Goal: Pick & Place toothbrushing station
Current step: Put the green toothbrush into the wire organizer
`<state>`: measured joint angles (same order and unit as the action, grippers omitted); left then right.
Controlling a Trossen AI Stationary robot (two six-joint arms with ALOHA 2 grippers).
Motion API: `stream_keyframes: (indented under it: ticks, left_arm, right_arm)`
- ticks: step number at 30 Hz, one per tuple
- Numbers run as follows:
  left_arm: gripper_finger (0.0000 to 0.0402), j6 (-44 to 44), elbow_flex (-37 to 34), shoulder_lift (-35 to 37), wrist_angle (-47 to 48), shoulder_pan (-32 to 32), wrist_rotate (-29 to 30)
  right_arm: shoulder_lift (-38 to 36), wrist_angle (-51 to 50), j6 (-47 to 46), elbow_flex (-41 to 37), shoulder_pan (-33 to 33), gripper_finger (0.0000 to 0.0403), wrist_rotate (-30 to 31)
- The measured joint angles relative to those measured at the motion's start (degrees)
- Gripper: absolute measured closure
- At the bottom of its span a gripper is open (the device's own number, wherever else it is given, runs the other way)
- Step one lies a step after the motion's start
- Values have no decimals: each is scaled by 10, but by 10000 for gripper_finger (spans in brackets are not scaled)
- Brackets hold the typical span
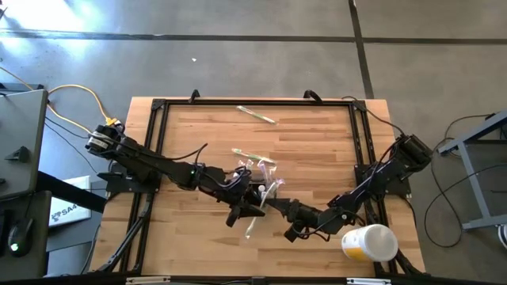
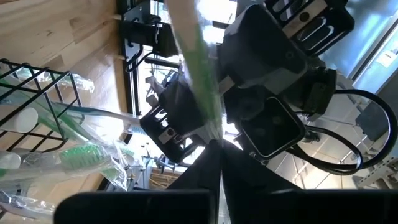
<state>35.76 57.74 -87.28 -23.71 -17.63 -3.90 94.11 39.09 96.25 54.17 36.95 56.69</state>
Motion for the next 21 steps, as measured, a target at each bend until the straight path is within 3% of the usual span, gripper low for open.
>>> stream_keyframes:
  ticks: [11, 21]
  left_arm:
    - [365, -37, -1, 0, 3, 1, 15]
    - [369, -65, -1, 0, 18, 0, 41]
  right_arm:
    - [0, -3, -1, 0, 1, 400, -1]
    - [0, -11, -2, 0, 0, 400, 3]
